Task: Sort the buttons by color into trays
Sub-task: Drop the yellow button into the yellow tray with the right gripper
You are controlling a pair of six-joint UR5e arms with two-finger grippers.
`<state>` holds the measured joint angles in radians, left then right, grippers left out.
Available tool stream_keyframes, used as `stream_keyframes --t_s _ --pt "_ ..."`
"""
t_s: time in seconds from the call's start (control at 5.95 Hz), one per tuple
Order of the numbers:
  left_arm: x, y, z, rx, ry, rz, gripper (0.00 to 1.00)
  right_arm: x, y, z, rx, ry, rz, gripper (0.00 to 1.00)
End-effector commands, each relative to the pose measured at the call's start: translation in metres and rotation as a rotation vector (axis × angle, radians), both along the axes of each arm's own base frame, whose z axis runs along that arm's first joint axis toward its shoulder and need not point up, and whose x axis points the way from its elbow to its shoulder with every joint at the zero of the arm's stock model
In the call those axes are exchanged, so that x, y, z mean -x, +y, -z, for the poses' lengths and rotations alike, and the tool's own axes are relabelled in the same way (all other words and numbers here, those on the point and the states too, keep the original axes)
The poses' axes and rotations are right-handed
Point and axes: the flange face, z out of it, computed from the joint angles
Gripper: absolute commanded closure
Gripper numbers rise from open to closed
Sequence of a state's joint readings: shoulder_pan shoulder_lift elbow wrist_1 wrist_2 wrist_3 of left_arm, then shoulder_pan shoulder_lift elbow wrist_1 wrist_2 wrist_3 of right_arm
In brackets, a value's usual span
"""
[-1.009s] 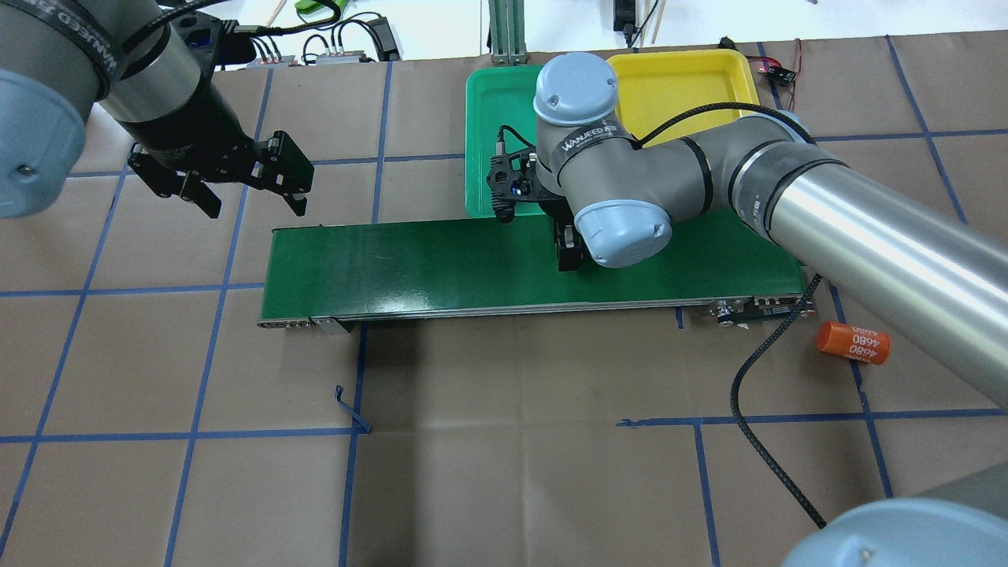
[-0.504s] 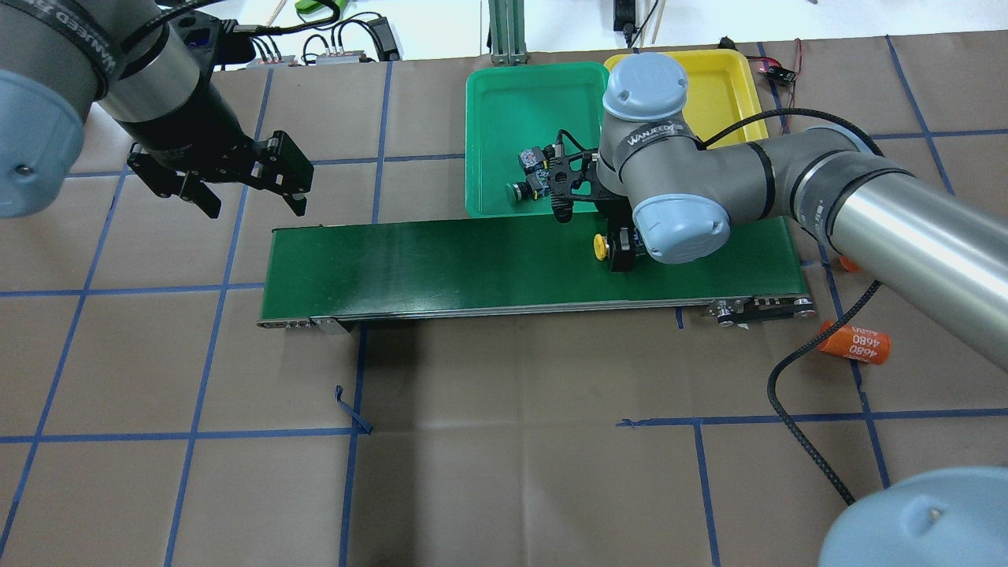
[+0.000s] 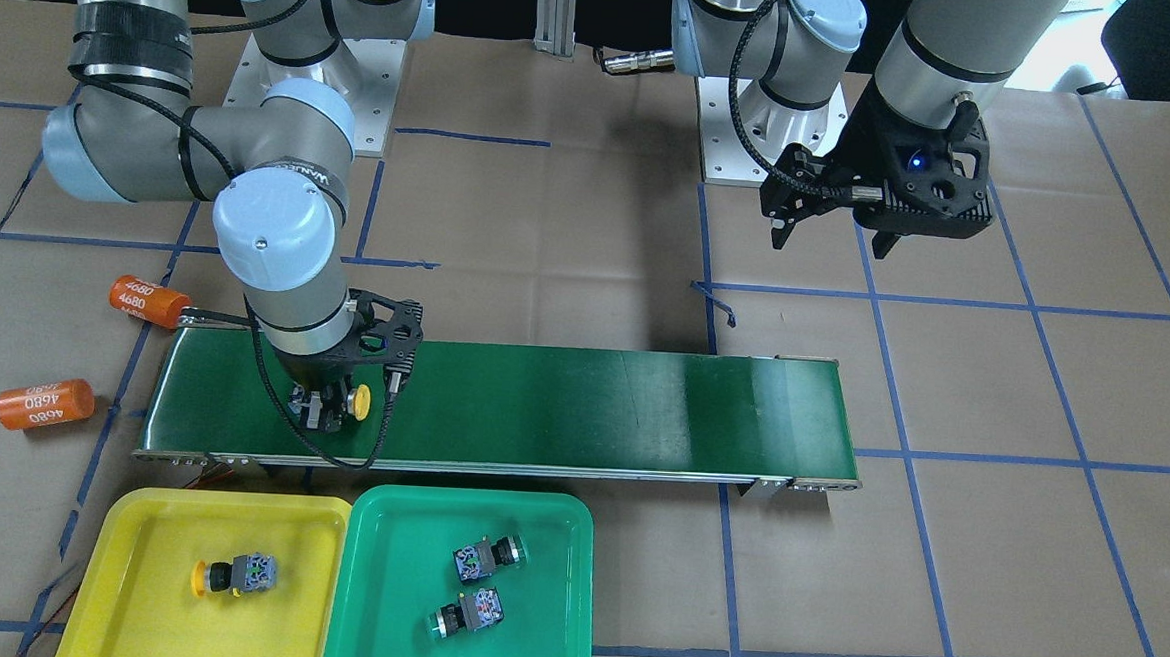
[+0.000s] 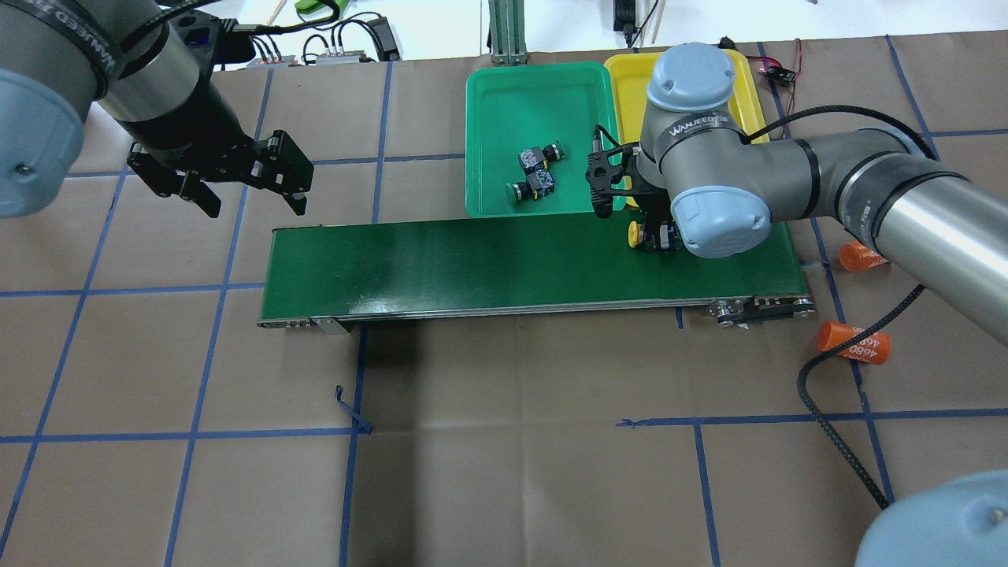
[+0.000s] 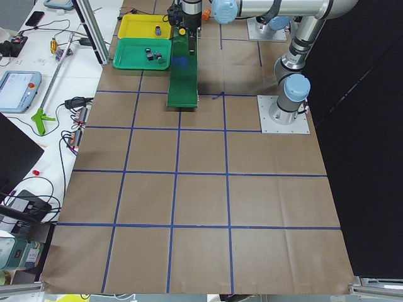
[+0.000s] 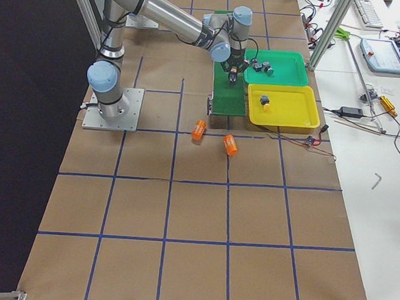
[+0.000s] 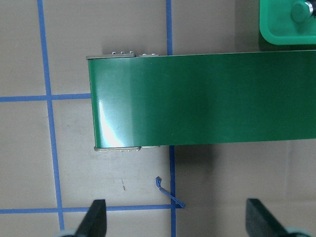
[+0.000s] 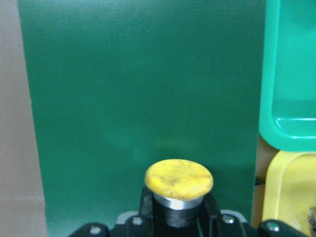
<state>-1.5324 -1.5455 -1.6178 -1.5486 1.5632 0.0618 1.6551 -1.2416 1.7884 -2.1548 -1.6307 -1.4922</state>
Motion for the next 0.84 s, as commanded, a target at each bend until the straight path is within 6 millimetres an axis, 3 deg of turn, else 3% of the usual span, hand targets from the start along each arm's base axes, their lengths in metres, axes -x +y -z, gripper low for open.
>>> stream_keyframes --t_s 0.0,0.17,0.34,0.5,0.67 --pt "0.0 -0.001 -0.001 0.003 0.001 0.0 0.02 0.035 -0.005 -0.049 0.077 0.013 -0.019 0.91" --pt "0.001 0.0 -0.001 0.002 -0.009 0.0 0.02 0.037 -0.024 -0.075 0.136 0.019 -0.079 0.91" --pt "0.0 0.0 -0.001 0.002 -0.003 -0.003 0.02 0.039 -0.059 -0.065 0.14 0.026 -0.126 0.9" --pt "0.001 0.0 -0.001 0.002 -0.002 -0.003 0.02 0.053 -0.11 -0.053 0.159 0.029 -0.136 0.9" --pt "0.0 0.0 -0.002 0.004 0.0 -0.003 0.02 0.067 -0.16 -0.028 0.162 0.029 -0.142 0.9"
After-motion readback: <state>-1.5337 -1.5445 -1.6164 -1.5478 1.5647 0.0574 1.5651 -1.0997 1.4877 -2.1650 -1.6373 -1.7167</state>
